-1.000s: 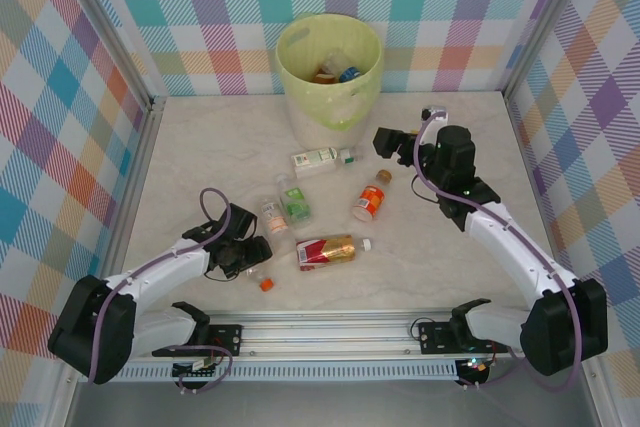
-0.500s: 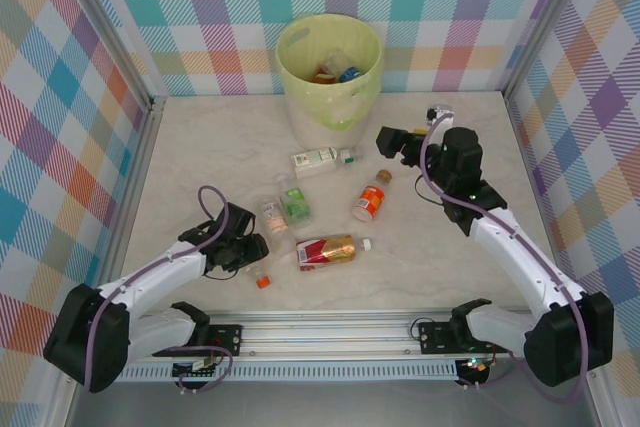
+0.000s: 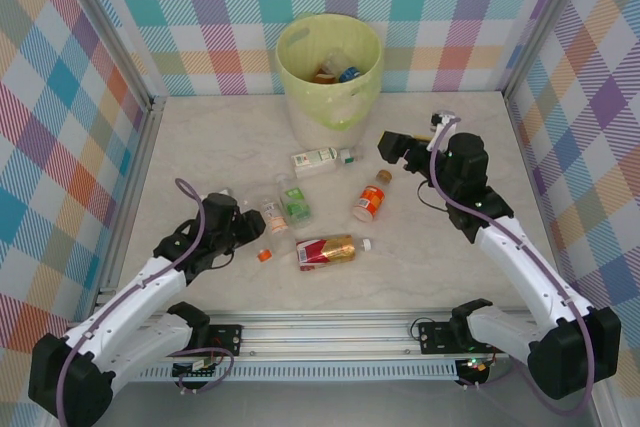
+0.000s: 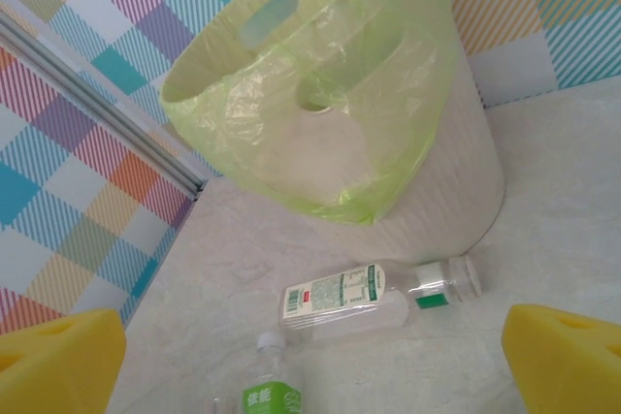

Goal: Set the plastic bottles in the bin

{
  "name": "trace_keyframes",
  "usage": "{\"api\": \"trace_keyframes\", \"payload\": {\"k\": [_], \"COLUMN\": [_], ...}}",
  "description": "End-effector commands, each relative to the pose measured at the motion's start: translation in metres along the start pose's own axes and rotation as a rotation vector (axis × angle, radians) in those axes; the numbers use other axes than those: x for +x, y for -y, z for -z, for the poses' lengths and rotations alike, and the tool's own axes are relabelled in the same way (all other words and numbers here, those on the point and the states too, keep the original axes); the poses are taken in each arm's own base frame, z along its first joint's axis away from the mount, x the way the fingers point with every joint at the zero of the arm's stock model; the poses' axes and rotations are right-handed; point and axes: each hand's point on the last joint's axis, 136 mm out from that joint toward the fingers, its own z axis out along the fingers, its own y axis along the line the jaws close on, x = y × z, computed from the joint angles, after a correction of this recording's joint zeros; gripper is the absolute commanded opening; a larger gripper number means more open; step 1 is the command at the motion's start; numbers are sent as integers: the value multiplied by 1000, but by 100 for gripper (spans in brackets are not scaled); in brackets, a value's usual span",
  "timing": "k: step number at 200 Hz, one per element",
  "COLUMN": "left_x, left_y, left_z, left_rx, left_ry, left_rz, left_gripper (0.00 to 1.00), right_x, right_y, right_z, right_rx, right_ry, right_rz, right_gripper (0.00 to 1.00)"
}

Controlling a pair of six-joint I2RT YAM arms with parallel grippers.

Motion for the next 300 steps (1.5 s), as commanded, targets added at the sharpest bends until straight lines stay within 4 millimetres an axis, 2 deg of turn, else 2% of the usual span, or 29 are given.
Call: {"api": "trace_keyframes", "payload": {"k": [1,16,50,77,104,172,198,220,256,284,300], "left_x": [-48,-69,-97,-122,-150,-203,-235,-272,-312,-325,-332], "left_y": [43,64,108,130,154,201,228,253,287,290,290], "left_z": [19,22,22,23,33,41,53,69,63,47,31], "left_rx": [115,159,265,282,322,353,386,424,442,426,400], "left_ry": [167,220,246,303,378,501,605,736,826,886,876], "left_rz": [-26,-35,-38,-60,-82,-144,-167,-159,-180,-197,-217], "left_gripper": [46,45,44,43,42,43,43,43,43,43,43], "right_x": [14,18,19,20,24,28,26,26,22,17,16], "right_y": [-5,-7,-9,-10,-11,-11,-12,-11,-13,-12,-12], "right_z": [-4,-5,-3,3,10,24,28,31,34,36,37], "right_rx": [-43,-54,-60,-56,-57,-54,-53,-45,-40,-29,-25], "right_ry": [-58,-75,-84,-92,-102,-115,-106,-102,-90,-76,-74], "right_rz": [-69,-100,-92,-50,-8,75,85,86,101,116,120], "right_gripper": [100,100,100,100,99,100,100,100,100,100,100]}}
